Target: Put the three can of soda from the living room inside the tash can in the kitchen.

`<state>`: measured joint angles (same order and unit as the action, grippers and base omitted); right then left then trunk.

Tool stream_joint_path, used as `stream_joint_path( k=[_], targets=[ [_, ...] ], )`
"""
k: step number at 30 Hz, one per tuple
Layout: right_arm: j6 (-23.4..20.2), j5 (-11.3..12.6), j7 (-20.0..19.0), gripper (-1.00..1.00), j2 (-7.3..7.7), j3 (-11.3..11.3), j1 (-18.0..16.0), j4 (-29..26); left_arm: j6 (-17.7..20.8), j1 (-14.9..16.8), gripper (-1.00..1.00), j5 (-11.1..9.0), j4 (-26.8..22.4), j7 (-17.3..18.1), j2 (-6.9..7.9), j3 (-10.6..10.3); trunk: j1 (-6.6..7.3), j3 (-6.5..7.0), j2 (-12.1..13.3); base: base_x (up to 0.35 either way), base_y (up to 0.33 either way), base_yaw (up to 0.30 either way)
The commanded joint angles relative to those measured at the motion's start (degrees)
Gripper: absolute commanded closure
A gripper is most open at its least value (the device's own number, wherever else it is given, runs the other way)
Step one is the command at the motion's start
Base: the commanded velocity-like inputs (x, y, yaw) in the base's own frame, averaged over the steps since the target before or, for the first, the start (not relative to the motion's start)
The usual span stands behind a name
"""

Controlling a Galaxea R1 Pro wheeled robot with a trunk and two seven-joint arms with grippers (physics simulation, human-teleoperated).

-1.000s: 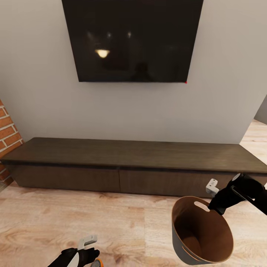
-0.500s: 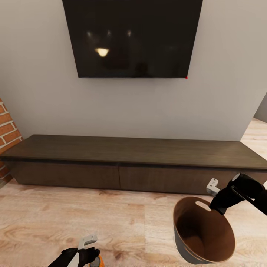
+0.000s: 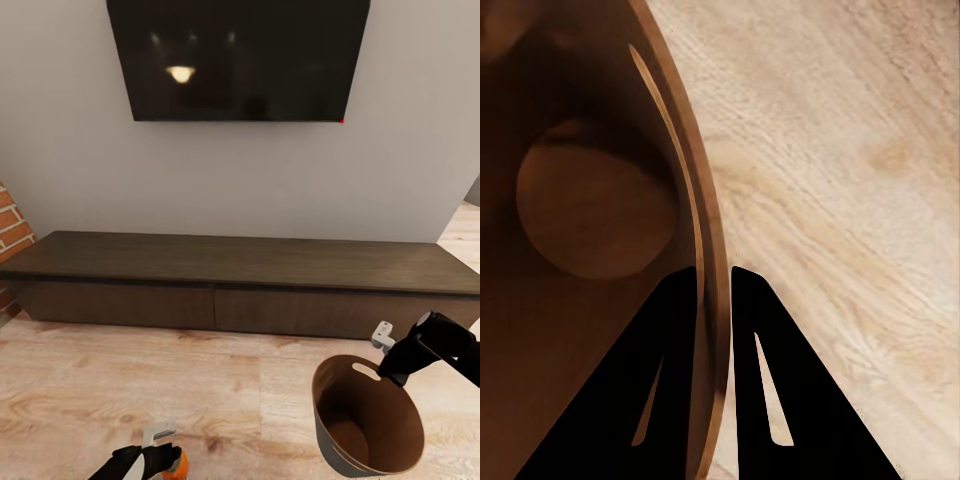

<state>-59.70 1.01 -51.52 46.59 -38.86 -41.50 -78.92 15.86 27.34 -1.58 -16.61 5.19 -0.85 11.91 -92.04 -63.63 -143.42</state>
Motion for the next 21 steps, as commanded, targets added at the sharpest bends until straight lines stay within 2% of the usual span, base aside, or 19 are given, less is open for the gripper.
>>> stream_joint_path(
  k=[1, 6, 21],
  targets=[
    [-0.30, 0.60, -0.22, 1.00, 0.00, 0.01, -0.06, 0.00, -0.08, 0.00, -1.00, 0.00, 0.00, 0.00, -0.08, -0.01, -0.02, -0.22, -0.02, 0.000, 0.000, 0.000],
    [-0.30, 0.58, -0.25, 1.00, 0.05, -0.06, -0.07, 0.00, -0.31, 0.00, -1.00, 0.00, -0.03, 0.03, -0.36, 0.03, -0.15, -1.33, -0.09, 0.000, 0.000, 0.000],
    [-0.30, 0.50, -0.25, 1.00, 0.08, -0.08, -0.07, 0.00, -0.78, 0.03, -1.00, 0.00, -0.51, 0.48, -1.02, 0.04, -0.15, -1.33, -0.09, 0.000, 0.000, 0.000]
  ],
)
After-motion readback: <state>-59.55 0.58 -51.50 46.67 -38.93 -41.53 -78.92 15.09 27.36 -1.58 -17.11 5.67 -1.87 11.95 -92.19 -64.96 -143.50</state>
